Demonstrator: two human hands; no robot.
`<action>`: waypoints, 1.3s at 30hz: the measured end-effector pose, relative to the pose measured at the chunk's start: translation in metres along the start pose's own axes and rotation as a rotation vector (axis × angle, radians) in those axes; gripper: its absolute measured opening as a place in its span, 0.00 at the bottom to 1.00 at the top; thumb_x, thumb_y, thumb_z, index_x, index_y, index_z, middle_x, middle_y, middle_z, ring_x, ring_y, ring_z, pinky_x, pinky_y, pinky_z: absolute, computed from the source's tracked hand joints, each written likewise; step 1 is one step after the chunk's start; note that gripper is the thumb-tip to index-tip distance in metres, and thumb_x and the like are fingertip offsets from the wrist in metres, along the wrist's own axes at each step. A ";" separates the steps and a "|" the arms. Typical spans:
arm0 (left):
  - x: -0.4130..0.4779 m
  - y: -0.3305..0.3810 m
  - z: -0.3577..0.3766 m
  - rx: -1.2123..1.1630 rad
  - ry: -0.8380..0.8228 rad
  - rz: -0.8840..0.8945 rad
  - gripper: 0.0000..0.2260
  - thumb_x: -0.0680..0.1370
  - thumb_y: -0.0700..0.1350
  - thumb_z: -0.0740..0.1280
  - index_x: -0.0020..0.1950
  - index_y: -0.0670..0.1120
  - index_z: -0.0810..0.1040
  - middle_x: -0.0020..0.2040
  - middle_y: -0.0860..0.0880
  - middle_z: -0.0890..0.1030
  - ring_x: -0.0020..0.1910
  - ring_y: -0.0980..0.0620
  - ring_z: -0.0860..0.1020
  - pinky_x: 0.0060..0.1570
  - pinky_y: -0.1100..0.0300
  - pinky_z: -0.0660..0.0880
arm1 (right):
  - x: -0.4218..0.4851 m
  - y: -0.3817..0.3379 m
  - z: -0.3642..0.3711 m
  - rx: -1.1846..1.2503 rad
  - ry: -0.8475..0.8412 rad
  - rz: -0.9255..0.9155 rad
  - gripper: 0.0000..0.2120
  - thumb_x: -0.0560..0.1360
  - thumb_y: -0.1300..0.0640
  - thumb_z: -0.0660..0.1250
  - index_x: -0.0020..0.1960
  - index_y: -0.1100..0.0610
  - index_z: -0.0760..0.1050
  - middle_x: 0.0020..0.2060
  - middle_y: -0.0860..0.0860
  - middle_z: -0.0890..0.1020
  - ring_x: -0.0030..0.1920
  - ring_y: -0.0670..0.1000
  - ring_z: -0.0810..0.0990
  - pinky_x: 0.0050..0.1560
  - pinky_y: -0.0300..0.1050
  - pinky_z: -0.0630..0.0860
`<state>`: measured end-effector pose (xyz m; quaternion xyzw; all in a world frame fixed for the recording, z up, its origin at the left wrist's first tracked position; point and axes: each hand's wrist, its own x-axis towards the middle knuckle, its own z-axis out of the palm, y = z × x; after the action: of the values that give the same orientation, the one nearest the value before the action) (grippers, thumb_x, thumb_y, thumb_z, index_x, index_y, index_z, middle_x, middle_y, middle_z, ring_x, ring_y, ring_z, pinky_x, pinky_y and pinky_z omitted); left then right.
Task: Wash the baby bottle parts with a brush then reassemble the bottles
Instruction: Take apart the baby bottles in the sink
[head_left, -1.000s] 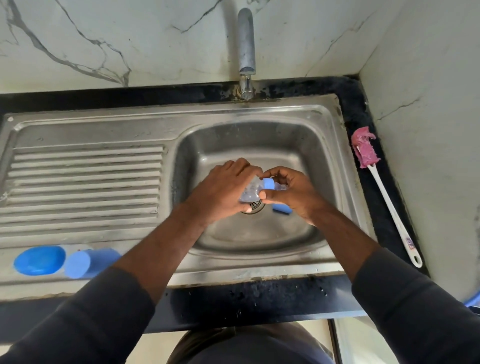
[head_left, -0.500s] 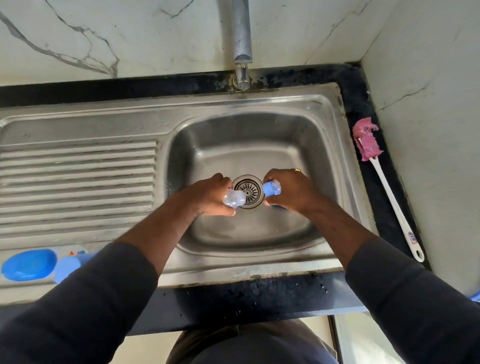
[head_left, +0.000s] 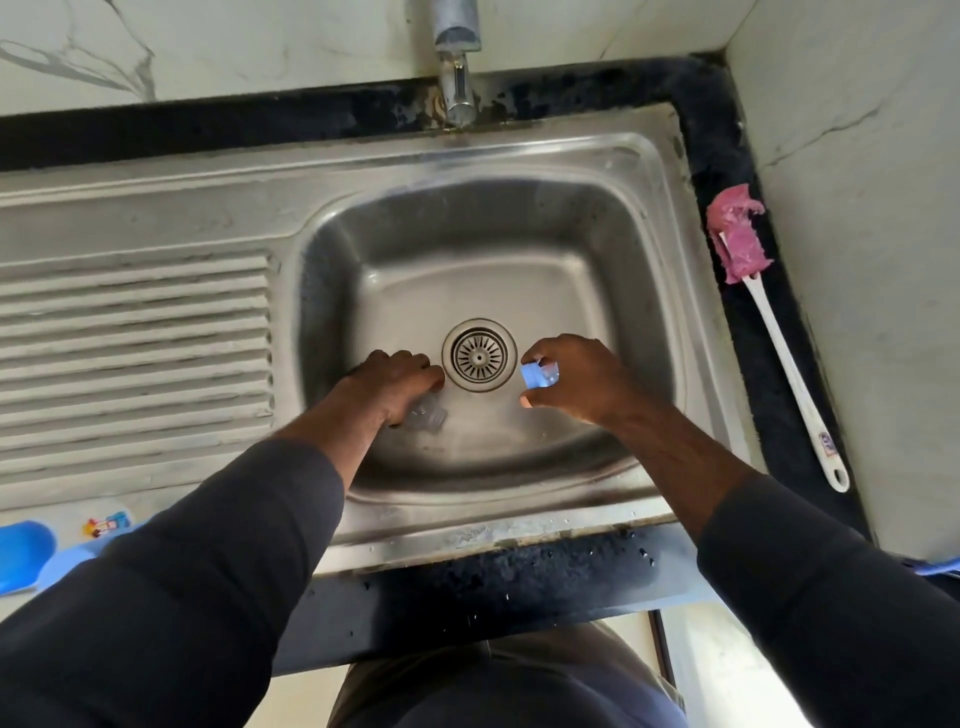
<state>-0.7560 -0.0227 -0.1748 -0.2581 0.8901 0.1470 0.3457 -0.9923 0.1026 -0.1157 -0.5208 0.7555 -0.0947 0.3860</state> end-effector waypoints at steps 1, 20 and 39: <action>0.000 -0.001 0.001 -0.019 -0.004 -0.003 0.38 0.65 0.44 0.80 0.71 0.57 0.67 0.67 0.53 0.72 0.67 0.48 0.71 0.62 0.50 0.71 | 0.000 -0.001 -0.001 0.011 -0.002 -0.002 0.23 0.65 0.48 0.81 0.57 0.49 0.80 0.49 0.45 0.80 0.49 0.46 0.76 0.48 0.40 0.68; -0.065 0.089 -0.057 -1.738 0.327 -0.088 0.04 0.82 0.40 0.67 0.50 0.44 0.81 0.45 0.42 0.81 0.44 0.50 0.81 0.54 0.55 0.82 | -0.024 -0.046 0.000 0.413 0.047 -0.021 0.17 0.66 0.60 0.79 0.53 0.50 0.80 0.43 0.48 0.84 0.34 0.47 0.83 0.37 0.43 0.81; -0.105 0.118 -0.067 -1.689 0.596 -0.031 0.11 0.83 0.39 0.63 0.64 0.37 0.77 0.60 0.39 0.81 0.56 0.46 0.83 0.53 0.58 0.81 | -0.076 -0.055 -0.025 0.924 -0.155 -0.044 0.12 0.77 0.61 0.72 0.60 0.61 0.81 0.51 0.57 0.86 0.52 0.54 0.86 0.53 0.47 0.83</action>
<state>-0.7923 0.0822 -0.0447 -0.4658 0.5346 0.6752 -0.2031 -0.9584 0.1370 -0.0321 -0.3159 0.5920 -0.3899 0.6306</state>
